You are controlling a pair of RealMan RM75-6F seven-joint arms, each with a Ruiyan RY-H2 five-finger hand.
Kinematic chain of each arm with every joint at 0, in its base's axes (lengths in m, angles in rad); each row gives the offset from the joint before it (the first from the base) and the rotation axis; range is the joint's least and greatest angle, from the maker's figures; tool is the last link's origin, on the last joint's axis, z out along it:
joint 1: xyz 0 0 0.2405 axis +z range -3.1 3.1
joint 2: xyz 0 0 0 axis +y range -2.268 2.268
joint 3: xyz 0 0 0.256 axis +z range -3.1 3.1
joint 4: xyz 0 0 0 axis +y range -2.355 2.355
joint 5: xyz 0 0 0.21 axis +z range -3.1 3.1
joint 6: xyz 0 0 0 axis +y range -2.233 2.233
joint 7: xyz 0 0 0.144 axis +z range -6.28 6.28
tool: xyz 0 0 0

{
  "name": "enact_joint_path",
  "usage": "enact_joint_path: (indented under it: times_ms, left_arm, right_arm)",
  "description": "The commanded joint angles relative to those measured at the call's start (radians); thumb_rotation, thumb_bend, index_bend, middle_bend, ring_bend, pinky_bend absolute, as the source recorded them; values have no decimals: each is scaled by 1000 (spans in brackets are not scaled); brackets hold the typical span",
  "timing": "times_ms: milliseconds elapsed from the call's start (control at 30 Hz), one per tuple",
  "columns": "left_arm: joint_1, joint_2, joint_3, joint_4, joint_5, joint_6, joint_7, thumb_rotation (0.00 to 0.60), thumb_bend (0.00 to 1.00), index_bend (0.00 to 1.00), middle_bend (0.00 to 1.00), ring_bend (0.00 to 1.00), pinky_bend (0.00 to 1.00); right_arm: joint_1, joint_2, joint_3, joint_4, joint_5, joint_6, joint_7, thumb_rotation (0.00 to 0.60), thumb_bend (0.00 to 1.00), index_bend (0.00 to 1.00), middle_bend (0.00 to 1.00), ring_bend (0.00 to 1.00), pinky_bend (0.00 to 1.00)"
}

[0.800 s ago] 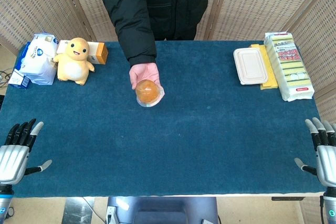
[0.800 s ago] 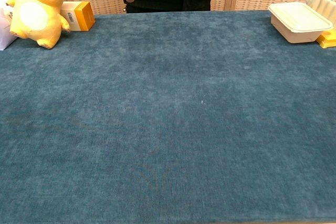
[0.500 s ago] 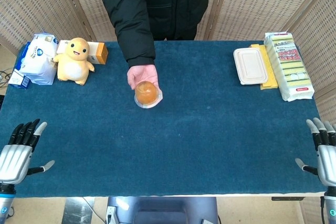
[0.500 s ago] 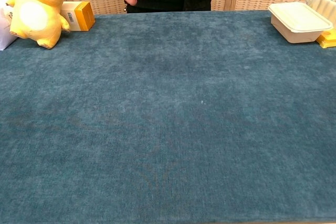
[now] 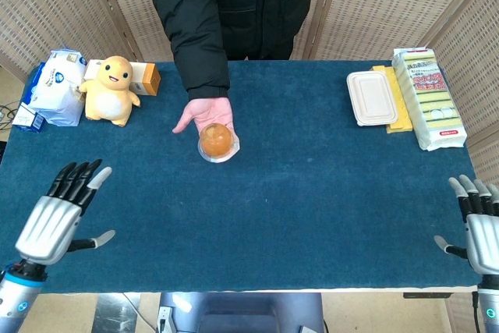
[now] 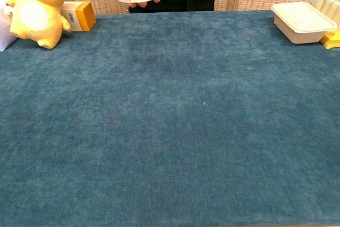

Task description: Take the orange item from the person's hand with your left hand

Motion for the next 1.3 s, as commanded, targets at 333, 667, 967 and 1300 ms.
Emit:
enact_joint_path:
  times_ms: [333, 667, 967, 1300]
  left_arm:
    - [-504, -83, -315, -68, -595, -378, 178, 600, 131, 0, 0, 0, 93]
    - [-766, -289, -326, 54, -990, -288, 409, 600, 159, 0, 95, 23, 206]
    - [-852, -361, -327, 118, -1074, -195, 457, 600, 253, 66, 219, 136, 276]
    - [-878, -381, -307, 161, -1115, -153, 465, 600, 263, 199, 321, 221, 343]
  right_arm:
    - [11, -10, -4, 1, 13, -24, -24, 600, 0, 76, 36, 0, 0]
    - [16, -5, 1, 6, 34, -36, -7, 600, 0, 75, 36, 0, 0]
    - [21, -4, 5, 13, 49, -48, 5, 600, 0, 76, 36, 0, 0]
    - [26, -5, 3, 15, 55, -58, 5, 600, 0, 76, 36, 0, 0]
